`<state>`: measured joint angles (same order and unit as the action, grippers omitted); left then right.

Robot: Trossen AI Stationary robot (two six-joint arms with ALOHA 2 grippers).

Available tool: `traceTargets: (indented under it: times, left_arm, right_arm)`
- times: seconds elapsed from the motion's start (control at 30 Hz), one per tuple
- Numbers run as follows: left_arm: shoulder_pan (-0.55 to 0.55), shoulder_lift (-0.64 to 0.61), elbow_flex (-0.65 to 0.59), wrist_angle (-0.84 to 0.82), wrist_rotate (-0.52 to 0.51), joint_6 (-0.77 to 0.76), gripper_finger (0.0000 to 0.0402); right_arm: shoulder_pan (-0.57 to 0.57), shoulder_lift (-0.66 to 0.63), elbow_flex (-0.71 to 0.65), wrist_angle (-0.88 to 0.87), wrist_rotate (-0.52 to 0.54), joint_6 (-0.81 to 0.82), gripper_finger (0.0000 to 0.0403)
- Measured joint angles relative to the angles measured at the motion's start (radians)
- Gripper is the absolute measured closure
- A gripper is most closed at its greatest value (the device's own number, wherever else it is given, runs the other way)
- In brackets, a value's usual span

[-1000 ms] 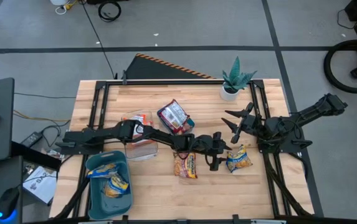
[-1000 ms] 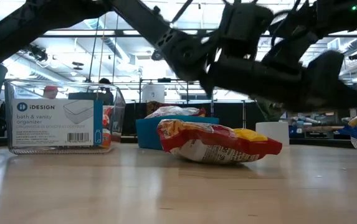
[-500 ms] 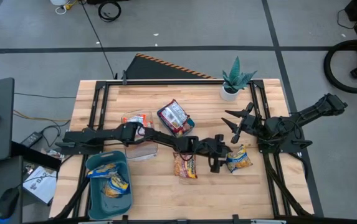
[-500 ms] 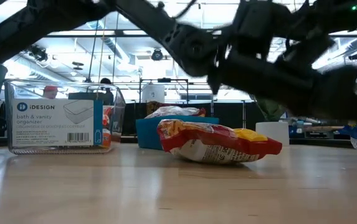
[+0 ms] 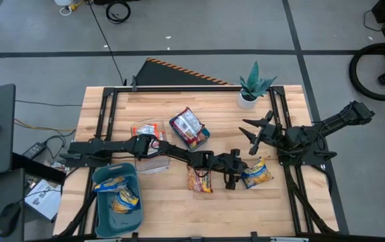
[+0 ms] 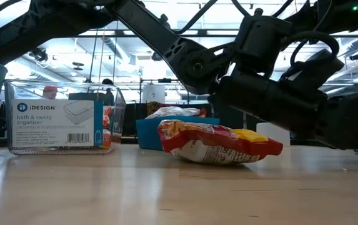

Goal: Sort Maruchan noodles
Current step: Put the blue noodle pack into the green bin

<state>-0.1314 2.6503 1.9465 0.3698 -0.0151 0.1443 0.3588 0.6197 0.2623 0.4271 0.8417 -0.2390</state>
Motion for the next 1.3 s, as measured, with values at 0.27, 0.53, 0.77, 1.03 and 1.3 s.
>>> traceTargets:
  times: [0.27,0.53,0.77,1.03,1.3]
  left_arm:
    - [0.000,-0.015,-0.001,-0.027,0.000,0.026,0.0278]
    - [0.000,-0.077,-0.002,-0.118,0.000,0.078,0.0330]
    - [0.001,-0.078,-0.002,-0.158,0.000,0.078,0.0372]
    - [0.005,-0.195,-0.002,-0.417,0.000,0.114,0.0370]
    - [0.011,-0.350,-0.001,-0.776,0.001,0.165,0.0369]
  right_arm:
    - [0.000,0.000,0.000,-0.003,0.001,0.000,0.0234]
    - [0.000,-0.004,0.000,-0.012,0.056,-0.011,0.0234]
    - [0.001,-0.007,0.000,-0.012,0.082,-0.008,0.0234]
    - [0.029,-0.008,0.000,-0.011,0.098,-0.016,0.0234]
    - [0.054,-0.008,0.000,0.002,0.161,-0.052,0.0234]
